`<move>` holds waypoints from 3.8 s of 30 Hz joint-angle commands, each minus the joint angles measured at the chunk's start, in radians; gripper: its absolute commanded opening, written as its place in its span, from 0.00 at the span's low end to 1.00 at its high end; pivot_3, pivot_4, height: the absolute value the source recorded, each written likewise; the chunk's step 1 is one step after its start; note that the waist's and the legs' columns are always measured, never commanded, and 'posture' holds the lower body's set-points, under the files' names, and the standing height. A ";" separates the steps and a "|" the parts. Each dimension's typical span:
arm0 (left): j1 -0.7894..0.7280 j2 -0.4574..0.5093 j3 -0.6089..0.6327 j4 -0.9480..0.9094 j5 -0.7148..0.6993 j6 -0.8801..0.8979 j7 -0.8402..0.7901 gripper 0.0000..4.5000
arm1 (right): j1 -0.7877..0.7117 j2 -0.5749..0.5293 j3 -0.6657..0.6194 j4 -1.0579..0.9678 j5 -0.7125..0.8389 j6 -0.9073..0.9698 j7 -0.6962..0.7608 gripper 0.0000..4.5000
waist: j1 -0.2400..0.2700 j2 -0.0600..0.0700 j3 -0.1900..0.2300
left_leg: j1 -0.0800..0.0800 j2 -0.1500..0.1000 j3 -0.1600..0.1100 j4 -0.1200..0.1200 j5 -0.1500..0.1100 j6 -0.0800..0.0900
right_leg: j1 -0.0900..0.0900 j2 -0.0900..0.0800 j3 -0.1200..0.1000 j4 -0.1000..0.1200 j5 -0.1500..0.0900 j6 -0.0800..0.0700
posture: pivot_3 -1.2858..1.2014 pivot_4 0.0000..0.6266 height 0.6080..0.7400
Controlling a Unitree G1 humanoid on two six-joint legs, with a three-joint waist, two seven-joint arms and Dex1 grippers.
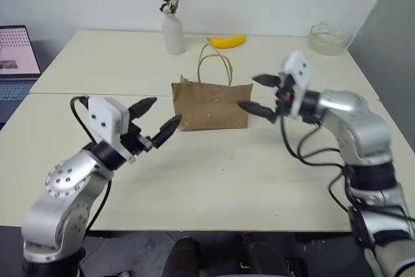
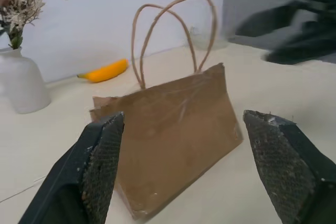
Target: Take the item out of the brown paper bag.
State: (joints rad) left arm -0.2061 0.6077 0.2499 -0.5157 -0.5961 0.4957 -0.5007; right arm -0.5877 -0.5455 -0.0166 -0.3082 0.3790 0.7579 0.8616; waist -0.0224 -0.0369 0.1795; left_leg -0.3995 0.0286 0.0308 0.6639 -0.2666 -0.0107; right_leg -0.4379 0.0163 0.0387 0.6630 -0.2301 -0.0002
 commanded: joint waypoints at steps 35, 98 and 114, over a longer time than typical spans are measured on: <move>-1.024 -0.014 -0.399 1.603 0.659 -0.583 -0.986 0.00 | 0.481 -0.118 -0.092 -0.588 0.208 0.021 -0.234 1.00 | -0.009 -0.002 -0.001 | -0.001 -0.001 0.001 0.002 0.000 0.001 | -0.001 0.006 0.000 0.001 0.001 0.003 | 0.52 0.24 1.00; -0.121 0.091 -0.571 0.388 0.521 -0.804 -0.781 0.01 | 0.581 -0.377 0.007 -0.598 0.436 0.045 -0.076 1.00 | -0.006 -0.003 -0.003 | 0.002 0.000 0.001 0.012 0.000 0.001 | 0.003 0.001 0.002 0.010 0.000 0.002 | 0.52 0.24 1.00; -0.077 0.114 -0.489 0.252 0.416 -0.545 -0.702 0.01 | 0.396 -0.096 0.483 -0.299 0.100 -0.051 -0.081 1.00 | -0.009 -0.005 -0.003 | 0.003 0.000 0.001 0.012 0.000 0.001 | 0.002 0.001 0.001 0.011 0.000 0.002 | 0.52 0.24 1.00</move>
State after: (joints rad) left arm -0.2825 0.7135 -0.2674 -0.2278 -0.1576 -0.0531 -1.2103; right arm -0.1755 -0.6544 0.4476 -0.6079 0.5047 0.7397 0.7791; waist -0.0309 -0.0414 0.1762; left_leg -0.3969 0.0288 0.0311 0.6761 -0.2662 -0.0096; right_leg -0.4360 0.0176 0.0399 0.6738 -0.2303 0.0017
